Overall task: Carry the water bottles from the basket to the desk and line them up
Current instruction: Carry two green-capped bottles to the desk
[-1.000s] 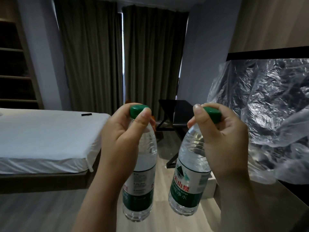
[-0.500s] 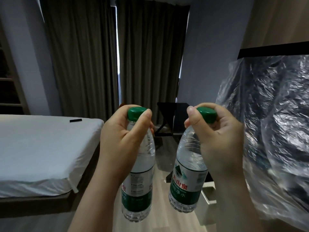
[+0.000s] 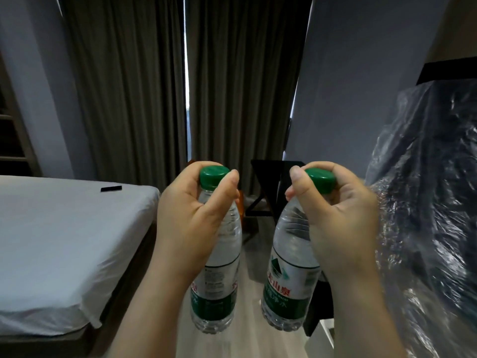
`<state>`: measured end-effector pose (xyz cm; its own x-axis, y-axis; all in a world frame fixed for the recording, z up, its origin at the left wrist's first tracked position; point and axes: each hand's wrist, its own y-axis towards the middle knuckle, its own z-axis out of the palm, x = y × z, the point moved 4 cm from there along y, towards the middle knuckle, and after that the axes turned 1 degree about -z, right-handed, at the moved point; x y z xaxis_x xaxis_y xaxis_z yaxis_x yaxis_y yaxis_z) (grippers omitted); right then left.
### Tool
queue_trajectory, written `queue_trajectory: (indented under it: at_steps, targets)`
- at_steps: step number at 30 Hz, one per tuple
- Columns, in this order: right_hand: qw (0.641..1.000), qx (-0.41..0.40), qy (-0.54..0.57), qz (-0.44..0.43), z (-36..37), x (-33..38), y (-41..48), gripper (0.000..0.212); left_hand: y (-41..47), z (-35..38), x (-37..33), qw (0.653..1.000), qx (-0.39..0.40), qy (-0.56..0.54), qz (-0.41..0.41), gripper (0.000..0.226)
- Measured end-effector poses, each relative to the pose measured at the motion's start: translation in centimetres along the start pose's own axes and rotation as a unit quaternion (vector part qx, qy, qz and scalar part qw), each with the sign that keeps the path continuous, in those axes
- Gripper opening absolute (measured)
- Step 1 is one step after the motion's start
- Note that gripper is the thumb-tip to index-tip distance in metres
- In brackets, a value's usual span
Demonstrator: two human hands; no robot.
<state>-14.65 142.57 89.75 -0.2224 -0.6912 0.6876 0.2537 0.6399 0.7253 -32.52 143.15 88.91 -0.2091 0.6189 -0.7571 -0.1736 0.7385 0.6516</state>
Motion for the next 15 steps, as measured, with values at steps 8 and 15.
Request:
queue_trajectory:
  at_steps: [8, 15]
  targets:
    - [1.0, -0.022, -0.021, -0.002, 7.6, -10.3, 9.2, 0.011, 12.0, 1.6, 10.9, 1.0, 0.015, -0.018, -0.004, 0.023]
    - [0.998, -0.041, -0.046, 0.012, 13.6, -18.6, 16.7, 0.012, 22.7, 3.4, 19.4, 0.999, 0.036, 0.009, 0.01, 0.023]
